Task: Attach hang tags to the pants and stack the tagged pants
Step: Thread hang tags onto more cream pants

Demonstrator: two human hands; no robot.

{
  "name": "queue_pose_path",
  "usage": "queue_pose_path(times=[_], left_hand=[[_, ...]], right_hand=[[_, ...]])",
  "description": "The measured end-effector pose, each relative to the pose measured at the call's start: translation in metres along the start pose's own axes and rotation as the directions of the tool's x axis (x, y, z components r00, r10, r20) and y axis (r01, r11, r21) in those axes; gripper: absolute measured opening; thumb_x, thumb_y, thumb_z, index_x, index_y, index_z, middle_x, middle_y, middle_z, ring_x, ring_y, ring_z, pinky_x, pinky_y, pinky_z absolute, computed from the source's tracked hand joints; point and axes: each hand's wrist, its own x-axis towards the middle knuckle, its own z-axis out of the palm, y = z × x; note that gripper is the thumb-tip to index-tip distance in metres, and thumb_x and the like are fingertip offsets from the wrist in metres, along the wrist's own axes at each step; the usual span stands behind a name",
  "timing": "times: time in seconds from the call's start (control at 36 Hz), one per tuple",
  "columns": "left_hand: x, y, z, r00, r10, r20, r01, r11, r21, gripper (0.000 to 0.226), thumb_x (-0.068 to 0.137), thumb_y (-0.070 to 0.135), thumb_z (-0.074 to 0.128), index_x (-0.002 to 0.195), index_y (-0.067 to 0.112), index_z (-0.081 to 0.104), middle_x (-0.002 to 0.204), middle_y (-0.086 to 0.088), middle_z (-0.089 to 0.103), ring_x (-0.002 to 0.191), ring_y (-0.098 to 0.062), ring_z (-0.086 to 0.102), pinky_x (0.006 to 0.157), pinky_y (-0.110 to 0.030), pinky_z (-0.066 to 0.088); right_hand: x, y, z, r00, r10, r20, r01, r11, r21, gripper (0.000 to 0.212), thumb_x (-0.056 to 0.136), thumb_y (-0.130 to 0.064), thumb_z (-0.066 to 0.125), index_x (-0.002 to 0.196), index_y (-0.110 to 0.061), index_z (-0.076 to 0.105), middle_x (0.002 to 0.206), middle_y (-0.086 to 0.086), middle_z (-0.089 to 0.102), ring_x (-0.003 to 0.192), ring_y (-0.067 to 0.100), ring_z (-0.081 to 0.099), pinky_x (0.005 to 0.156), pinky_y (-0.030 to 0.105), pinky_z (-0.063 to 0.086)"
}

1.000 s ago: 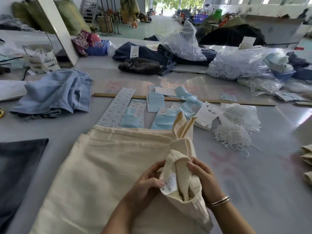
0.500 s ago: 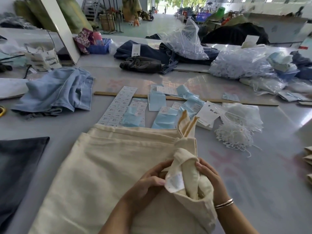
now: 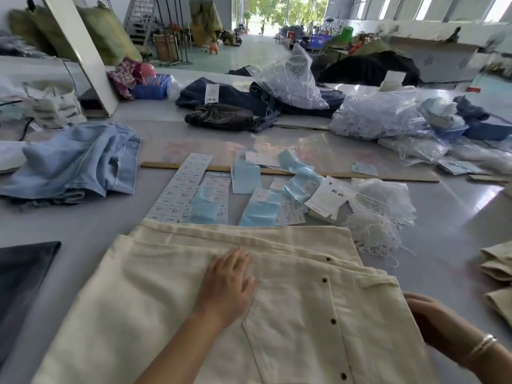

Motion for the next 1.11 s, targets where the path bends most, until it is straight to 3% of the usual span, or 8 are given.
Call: queue_pose_path(times=[0.14, 0.22, 0.31, 0.39, 0.5, 0.72, 0.92, 1.11], left_hand=[[-0.011, 0.009, 0.001, 0.999, -0.028, -0.041, 0.028, 1.0, 0.001, 0.056, 0.089, 0.046, 0.037, 0.141, 0.026, 0.045, 0.149, 0.003, 0.041, 0.138, -0.016, 0.036, 0.115, -0.035, 0.021], [-0.007, 0.014, -0.008, 0.992, -0.057, -0.112, 0.057, 0.998, 0.003, 0.049, 0.08, 0.043, 0.037, 0.12, 0.029, 0.061, 0.121, 0.006, 0.06, 0.112, -0.018, 0.057, 0.091, -0.036, 0.042], [-0.002, 0.019, -0.01, 0.987, -0.095, -0.13, 0.1, 0.995, 0.029, 0.042, 0.078, 0.041, 0.035, 0.108, 0.032, 0.062, 0.106, 0.009, 0.059, 0.098, -0.016, 0.056, 0.079, -0.034, 0.038], [-0.003, 0.017, -0.006, 0.979, -0.117, -0.167, 0.12, 0.993, 0.009, 0.039, 0.077, 0.041, 0.035, 0.101, 0.032, 0.064, 0.099, 0.01, 0.061, 0.092, -0.016, 0.058, 0.075, -0.034, 0.041], [-0.004, 0.015, -0.003, 0.968, -0.107, -0.229, 0.105, 0.994, -0.021, 0.034, 0.074, 0.04, 0.042, 0.095, 0.031, 0.068, 0.093, 0.011, 0.064, 0.085, -0.015, 0.062, 0.07, -0.034, 0.046], [-0.004, 0.012, -0.006, 0.969, -0.112, -0.22, 0.102, 0.993, -0.054, 0.038, 0.074, 0.042, 0.043, 0.097, 0.029, 0.07, 0.098, 0.013, 0.065, 0.09, -0.014, 0.063, 0.075, -0.035, 0.05], [-0.004, 0.012, -0.008, 0.978, -0.129, -0.162, 0.11, 0.987, -0.119, 0.041, 0.078, 0.043, 0.041, 0.108, 0.031, 0.067, 0.11, 0.014, 0.062, 0.104, -0.013, 0.059, 0.088, -0.034, 0.044], [-0.005, 0.009, -0.003, 0.974, -0.122, -0.191, 0.095, 0.985, -0.147, 0.032, 0.076, 0.035, 0.059, 0.107, 0.032, 0.068, 0.111, 0.014, 0.063, 0.103, -0.012, 0.06, 0.087, -0.033, 0.045]], right_hand=[[0.022, -0.038, -0.019, 0.985, 0.138, -0.103, -0.172, 0.801, -0.573, 0.024, 0.095, -0.019, 0.051, 0.09, -0.003, 0.069, 0.069, 0.007, 0.066, 0.051, 0.018, 0.055, 0.052, 0.026, 0.049], [0.056, -0.072, -0.003, 0.956, -0.229, -0.185, 0.011, 0.655, -0.756, 0.016, 0.092, -0.01, 0.053, 0.083, -0.004, 0.064, 0.071, 0.011, 0.062, 0.05, 0.021, 0.052, 0.05, 0.027, 0.044], [0.085, -0.101, 0.038, 0.781, -0.614, -0.11, 0.176, 0.386, -0.905, 0.016, 0.088, -0.008, 0.054, 0.091, -0.009, 0.07, 0.092, 0.014, 0.07, 0.08, 0.03, 0.063, 0.074, 0.034, 0.048], [0.114, -0.118, 0.075, 0.692, -0.722, 0.005, 0.208, 0.193, -0.959, 0.025, 0.089, -0.016, 0.056, 0.111, -0.016, 0.068, 0.117, 0.009, 0.065, 0.101, 0.03, 0.062, 0.087, 0.037, 0.05], [0.148, -0.134, 0.102, 0.693, -0.716, 0.08, 0.087, -0.027, -0.996, 0.036, 0.091, -0.03, 0.055, 0.125, -0.017, 0.059, 0.129, 0.006, 0.059, 0.115, 0.027, 0.055, 0.094, 0.038, 0.046], [0.175, -0.124, 0.095, 0.714, -0.698, 0.057, -0.034, -0.116, -0.993, 0.034, 0.099, -0.033, 0.036, 0.103, -0.018, 0.066, 0.11, 0.004, 0.067, 0.1, 0.024, 0.064, 0.079, 0.03, 0.045], [0.174, -0.129, 0.087, 0.671, -0.74, -0.044, -0.001, 0.058, -0.998, 0.03, 0.096, -0.029, 0.044, 0.098, -0.015, 0.07, 0.102, 0.018, 0.068, 0.094, 0.035, 0.064, 0.074, 0.032, 0.045], [0.171, -0.125, 0.093, 0.673, -0.734, -0.095, 0.032, 0.158, -0.987, 0.028, 0.084, -0.053, 0.06, 0.075, -0.027, 0.066, 0.08, 0.004, 0.058, 0.082, 0.027, 0.061, 0.064, 0.027, 0.038]])
